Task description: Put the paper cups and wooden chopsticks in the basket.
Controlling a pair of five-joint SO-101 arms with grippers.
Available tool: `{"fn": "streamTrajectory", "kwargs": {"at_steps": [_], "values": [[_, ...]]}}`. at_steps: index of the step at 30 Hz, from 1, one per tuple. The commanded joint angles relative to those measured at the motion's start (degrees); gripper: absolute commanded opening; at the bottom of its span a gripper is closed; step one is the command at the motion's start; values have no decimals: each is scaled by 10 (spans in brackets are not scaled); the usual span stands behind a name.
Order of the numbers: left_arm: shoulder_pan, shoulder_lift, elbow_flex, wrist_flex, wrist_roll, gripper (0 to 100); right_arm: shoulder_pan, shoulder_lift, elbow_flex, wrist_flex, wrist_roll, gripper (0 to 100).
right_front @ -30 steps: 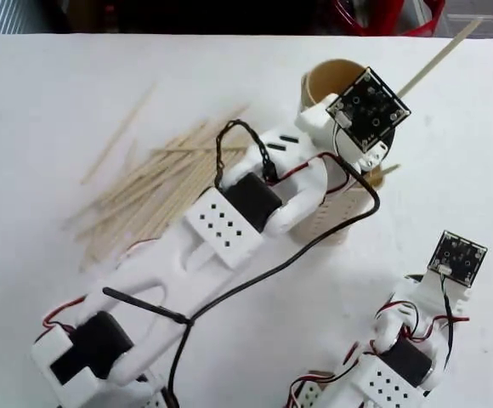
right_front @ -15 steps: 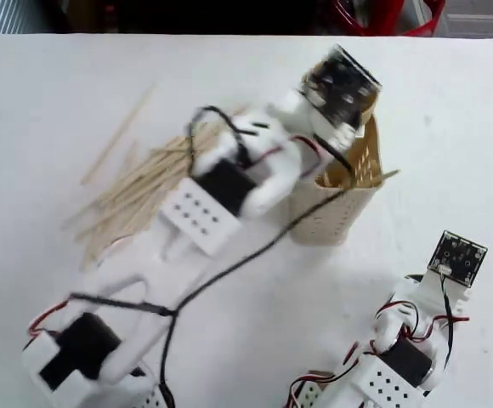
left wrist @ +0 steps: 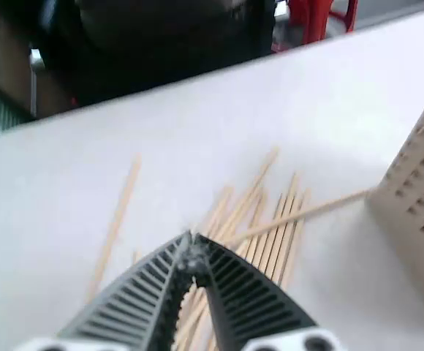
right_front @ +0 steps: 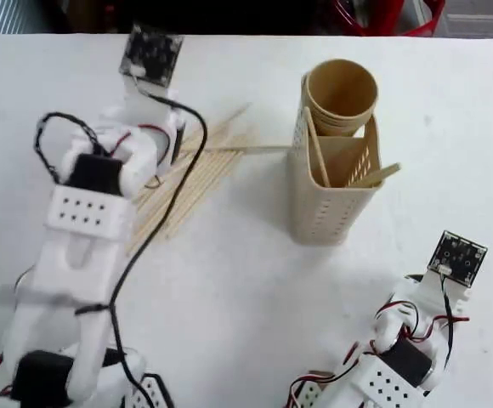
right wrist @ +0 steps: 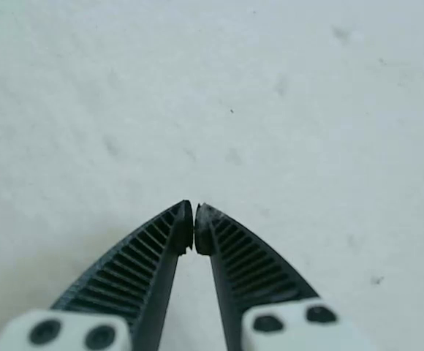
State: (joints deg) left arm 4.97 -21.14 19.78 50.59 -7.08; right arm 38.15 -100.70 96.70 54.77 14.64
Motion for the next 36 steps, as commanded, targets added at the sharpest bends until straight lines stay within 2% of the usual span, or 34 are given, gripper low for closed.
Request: {"fn": "streamTrajectory", "kwargs": {"at_steps": [1, 8, 11, 16, 21, 26, 31, 36], "values": [[-11, 82, 113, -104, 6, 27, 4, 4, 4, -6, 7, 21], [-15, 224, 84, -116, 4, 27, 4, 4, 4, -6, 7, 21], [-38, 240, 76, -120, -22, 24, 4, 4, 4, -6, 7, 21], [-36, 240, 76, -120, -26, 24, 4, 4, 4, -6, 7, 21], [-58, 239, 71, -117, 52, 24, 4, 4, 4, -6, 7, 21], [-88, 239, 70, -117, 53, 24, 4, 4, 4, -6, 7, 21], [-73, 245, 42, -83, -27, 27, 4, 4, 4, -6, 7, 21], [-36, 245, 30, -35, -40, 29, 4, 4, 4, -6, 7, 21]]}}
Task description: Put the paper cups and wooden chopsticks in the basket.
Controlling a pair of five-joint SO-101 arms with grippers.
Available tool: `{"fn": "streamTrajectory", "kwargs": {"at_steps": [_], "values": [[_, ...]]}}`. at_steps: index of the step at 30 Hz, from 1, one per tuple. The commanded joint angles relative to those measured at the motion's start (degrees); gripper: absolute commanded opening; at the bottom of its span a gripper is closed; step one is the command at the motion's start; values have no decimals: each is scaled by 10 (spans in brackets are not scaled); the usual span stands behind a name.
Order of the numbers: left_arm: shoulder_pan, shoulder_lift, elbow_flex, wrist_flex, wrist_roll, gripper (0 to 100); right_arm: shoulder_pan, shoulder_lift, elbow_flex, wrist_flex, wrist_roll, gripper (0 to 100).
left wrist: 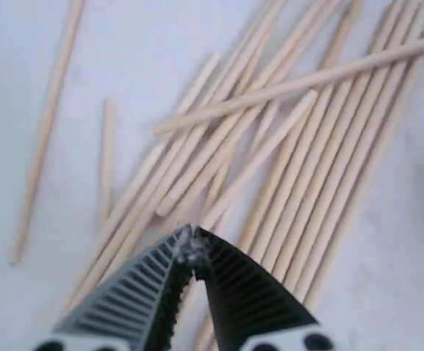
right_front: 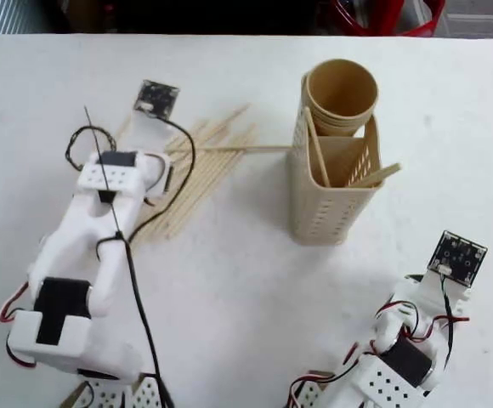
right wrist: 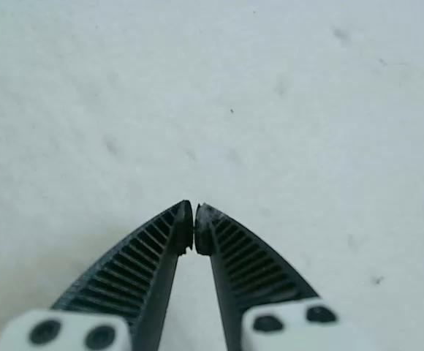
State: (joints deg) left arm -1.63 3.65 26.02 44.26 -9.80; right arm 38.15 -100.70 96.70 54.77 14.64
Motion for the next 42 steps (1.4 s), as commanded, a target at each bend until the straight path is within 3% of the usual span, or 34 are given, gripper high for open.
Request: {"fn": "streamTrajectory", "kwargs": {"at_steps": [1, 6, 9, 11, 17, 24, 36, 40, 42], "values": [[35, -3, -33, 32, -15, 38, 4, 4, 4, -6, 7, 21], [91, -4, -45, 85, -69, 116, 4, 4, 4, -6, 7, 21], [124, -3, -61, 138, -103, 106, 4, 4, 4, -6, 7, 21], [134, -2, -61, 131, -105, 105, 4, 4, 4, -6, 7, 21], [128, 0, -25, 67, -118, 122, 4, 4, 4, -6, 7, 21], [125, 82, -67, 65, -128, 124, 4, 4, 4, -6, 7, 21], [111, 207, -203, 171, -120, 123, 4, 4, 4, -6, 7, 21], [111, 236, -242, 207, -100, 25, 4, 4, 4, -6, 7, 21], [114, 238, -246, 216, -101, 28, 4, 4, 4, -6, 7, 21]]}}
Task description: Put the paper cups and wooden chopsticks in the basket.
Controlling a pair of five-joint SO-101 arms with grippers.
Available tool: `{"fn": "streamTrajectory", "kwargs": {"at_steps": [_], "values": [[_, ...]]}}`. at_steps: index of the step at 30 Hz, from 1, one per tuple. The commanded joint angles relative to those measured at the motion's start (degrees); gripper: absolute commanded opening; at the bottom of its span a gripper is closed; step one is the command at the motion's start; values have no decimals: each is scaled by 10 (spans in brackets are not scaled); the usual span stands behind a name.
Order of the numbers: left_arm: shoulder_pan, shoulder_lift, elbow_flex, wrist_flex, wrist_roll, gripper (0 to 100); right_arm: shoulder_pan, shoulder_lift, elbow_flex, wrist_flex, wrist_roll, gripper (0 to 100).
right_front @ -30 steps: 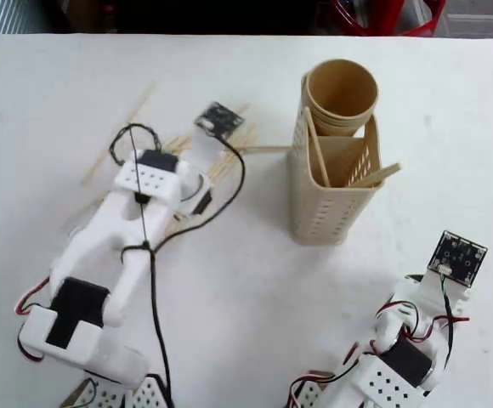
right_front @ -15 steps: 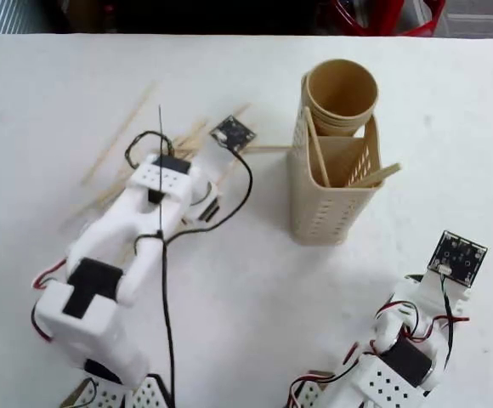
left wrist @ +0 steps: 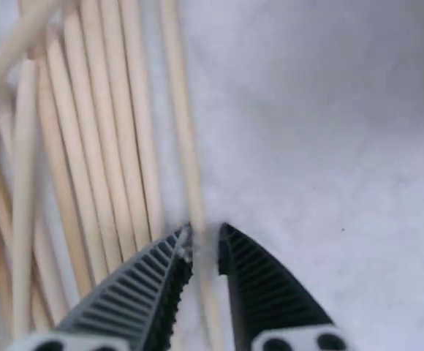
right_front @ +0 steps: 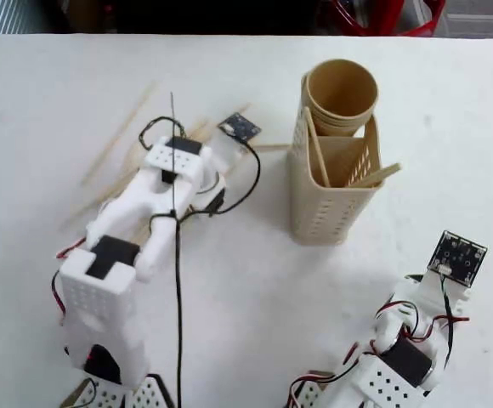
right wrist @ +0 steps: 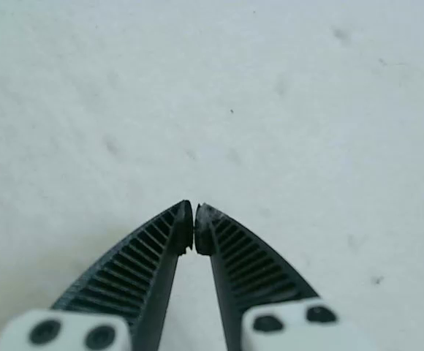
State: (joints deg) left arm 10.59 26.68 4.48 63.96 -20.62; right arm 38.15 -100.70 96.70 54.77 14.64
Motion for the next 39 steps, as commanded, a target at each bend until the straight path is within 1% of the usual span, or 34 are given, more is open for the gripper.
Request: {"fn": "streamTrajectory", "kwargs": {"at_steps": [1, 3, 8, 13, 19, 22, 28, 31, 33, 35, 39], "values": [[-7, 7, -33, 24, 8, 30, 4, 4, 4, -6, 7, 21], [-7, 5, -36, 36, 11, 22, 4, 4, 4, -6, 7, 21], [-9, -33, -46, 97, 11, 23, 4, 4, 4, -6, 7, 21], [0, -95, -35, 187, 12, 23, 4, 4, 4, -6, 7, 21], [0, -200, 12, 265, 18, 23, 4, 4, 4, -6, 7, 21], [-1, -276, 55, 273, 18, 23, 4, 4, 4, -6, 7, 21], [4, -465, 84, 256, 22, 23, 4, 4, 4, -6, 7, 21], [4, -545, 84, 229, 23, 23, 4, 4, 4, -6, 7, 21], [12, -580, 85, 197, 27, 23, 4, 4, 4, -6, 7, 21], [29, -599, 84, 156, 48, 23, 4, 4, 4, -6, 7, 21], [110, -603, 83, 36, 91, 23, 4, 4, 4, -6, 7, 21]]}}
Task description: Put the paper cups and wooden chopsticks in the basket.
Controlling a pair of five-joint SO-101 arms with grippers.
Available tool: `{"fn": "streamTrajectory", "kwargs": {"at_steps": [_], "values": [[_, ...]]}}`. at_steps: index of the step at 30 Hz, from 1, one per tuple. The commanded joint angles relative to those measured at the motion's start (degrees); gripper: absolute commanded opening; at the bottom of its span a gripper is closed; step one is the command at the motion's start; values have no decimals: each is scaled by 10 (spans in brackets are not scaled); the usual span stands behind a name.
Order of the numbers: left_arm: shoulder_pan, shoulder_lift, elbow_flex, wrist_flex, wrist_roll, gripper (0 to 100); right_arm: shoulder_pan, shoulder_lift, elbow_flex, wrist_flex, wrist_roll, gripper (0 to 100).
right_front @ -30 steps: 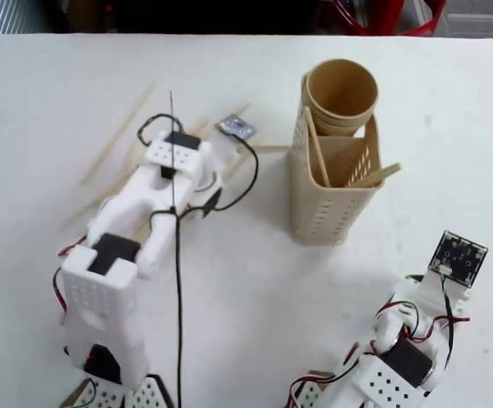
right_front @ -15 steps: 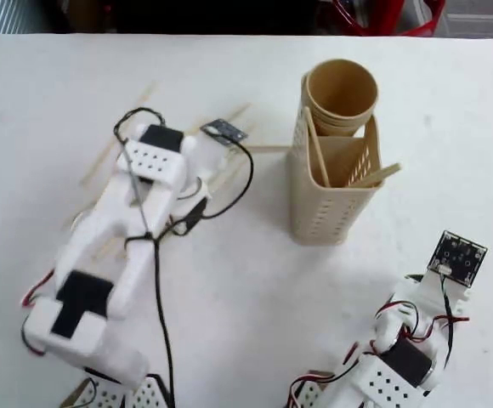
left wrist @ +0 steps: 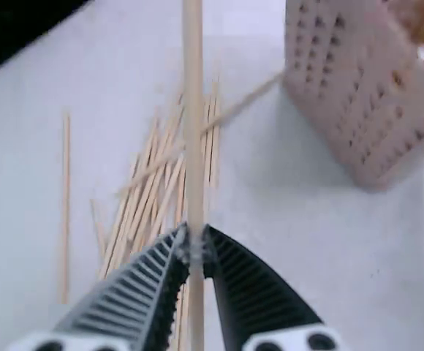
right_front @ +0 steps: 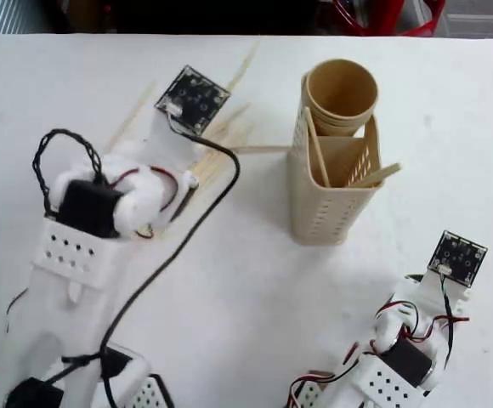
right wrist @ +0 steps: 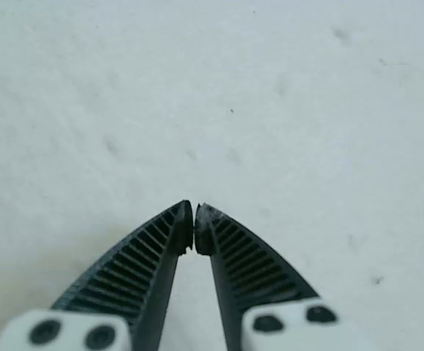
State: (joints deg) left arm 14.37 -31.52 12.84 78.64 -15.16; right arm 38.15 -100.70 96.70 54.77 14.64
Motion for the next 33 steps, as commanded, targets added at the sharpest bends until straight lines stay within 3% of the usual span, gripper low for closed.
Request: {"fn": "streamTrajectory", "kwargs": {"at_steps": [1, 8, 16, 19, 33], "values": [[99, -17, 1, -148, 41, 23, 4, 4, 4, -6, 7, 21], [247, 35, 2, -391, 37, 23, 4, 4, 4, -6, 7, 21], [291, 85, -1, -600, 37, 24, 4, 4, 4, -6, 7, 21], [291, 111, -2, -630, 40, 24, 4, 4, 4, -6, 7, 21], [286, 189, -2, -631, 41, 24, 4, 4, 4, -6, 7, 21]]}}
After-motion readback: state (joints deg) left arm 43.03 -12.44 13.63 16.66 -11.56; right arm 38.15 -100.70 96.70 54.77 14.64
